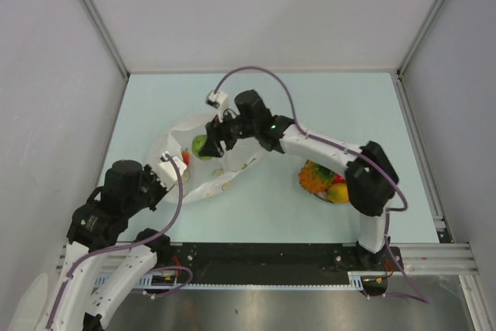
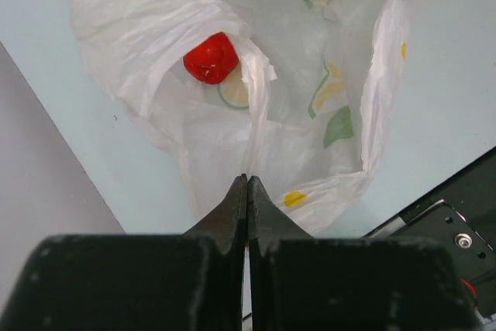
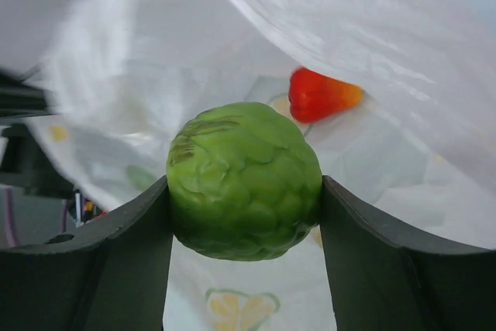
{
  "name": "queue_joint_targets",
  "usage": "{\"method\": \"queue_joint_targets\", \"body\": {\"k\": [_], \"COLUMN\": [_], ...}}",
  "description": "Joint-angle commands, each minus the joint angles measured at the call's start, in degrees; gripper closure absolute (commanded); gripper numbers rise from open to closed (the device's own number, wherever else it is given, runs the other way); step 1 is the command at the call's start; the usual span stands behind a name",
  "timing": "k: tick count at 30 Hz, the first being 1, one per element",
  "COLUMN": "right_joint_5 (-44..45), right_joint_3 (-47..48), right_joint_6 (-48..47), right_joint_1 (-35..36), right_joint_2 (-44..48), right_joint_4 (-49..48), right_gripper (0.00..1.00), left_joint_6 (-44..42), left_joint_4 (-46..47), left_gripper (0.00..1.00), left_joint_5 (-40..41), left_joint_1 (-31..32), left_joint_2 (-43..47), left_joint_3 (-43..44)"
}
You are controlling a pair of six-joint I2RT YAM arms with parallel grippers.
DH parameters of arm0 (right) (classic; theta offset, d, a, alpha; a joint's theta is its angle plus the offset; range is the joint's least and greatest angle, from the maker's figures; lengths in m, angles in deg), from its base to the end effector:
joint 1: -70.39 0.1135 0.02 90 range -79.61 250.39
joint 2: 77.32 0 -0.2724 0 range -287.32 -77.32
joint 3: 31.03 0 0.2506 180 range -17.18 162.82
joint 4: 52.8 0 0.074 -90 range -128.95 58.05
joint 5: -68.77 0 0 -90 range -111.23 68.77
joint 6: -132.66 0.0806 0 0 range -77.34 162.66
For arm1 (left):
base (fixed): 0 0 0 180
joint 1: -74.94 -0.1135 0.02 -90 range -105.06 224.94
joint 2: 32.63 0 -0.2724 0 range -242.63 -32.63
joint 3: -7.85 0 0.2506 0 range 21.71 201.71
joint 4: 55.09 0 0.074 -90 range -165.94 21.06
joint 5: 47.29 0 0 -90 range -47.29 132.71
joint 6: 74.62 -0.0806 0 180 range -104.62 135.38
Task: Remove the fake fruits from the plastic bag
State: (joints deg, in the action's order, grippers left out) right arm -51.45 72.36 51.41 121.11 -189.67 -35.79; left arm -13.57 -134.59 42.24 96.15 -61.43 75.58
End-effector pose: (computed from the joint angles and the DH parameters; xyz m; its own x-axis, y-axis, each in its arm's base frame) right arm 0.2853 0.4129 0.2635 -0.4193 -0.3051 -0.8550 -0.9021 0.2461 0.3546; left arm 0.0871 -0.0345 0.3017 -0.3526 0.6560 -0.6673 0.6151 0.6999 0.3630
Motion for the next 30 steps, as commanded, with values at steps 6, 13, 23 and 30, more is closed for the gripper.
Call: {"method": "queue_joint_targets", "body": {"k": [6,13,23,30], "right_joint_5": [-9.34,-8.01,-22.33,-21.29], "right_joint_3": [-5.33,-9.9,-22.12,-29.59], "right_joint_6": [-12.35,-16.21,-35.7,-67.98], "right_joint_1": [-6.06,-27.4,-75.3,-72.7], "right_joint_2": [23.56,40.35,55.75,56.63], "right_joint_4": [10.8,22.84,48.47,68.2], "right_gripper": [0.66,0.65,0.64,0.67], "left_joint_6": [1.53,3.64,3.29,2.58], "left_joint_4": [12.74,17.04,18.54,18.89], "left_gripper": [1.0,1.0,0.99,1.0], "left_joint_5": [-3.13,-4.19,-3.66,-3.05], "left_joint_1": [-0.56,-0.56,-0.65,-0.73], "left_joint_2": [-12.57,-18.75,-22.26,-23.59], "left_joint_3": [3.26,6.6,7.13,6.87]}}
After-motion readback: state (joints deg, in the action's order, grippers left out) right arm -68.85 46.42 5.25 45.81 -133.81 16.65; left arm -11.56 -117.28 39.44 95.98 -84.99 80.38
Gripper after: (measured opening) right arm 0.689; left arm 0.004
